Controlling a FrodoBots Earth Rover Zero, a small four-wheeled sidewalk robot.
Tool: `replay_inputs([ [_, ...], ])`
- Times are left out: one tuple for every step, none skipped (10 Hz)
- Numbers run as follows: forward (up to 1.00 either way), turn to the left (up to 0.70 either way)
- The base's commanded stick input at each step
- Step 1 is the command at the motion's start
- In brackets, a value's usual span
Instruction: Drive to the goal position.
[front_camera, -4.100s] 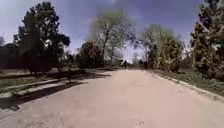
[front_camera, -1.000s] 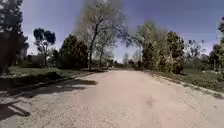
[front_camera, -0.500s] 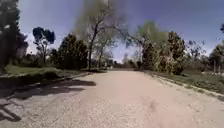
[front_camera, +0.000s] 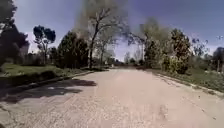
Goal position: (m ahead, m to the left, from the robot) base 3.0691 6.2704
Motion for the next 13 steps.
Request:
replay_inputs([
  [0.70,0.00],
  [0.70,0.00],
  [0.70,0.00],
  [0.70,0.00],
  [0.70,0.00],
  [0.70,0.00],
  [0.70,0.00],
  [0.70,0.00],
  [0.70,0.00],
  [0.70,0.00],
  [0.70,0.00],
  [0.70,0.00],
  [0.70,0.00],
])
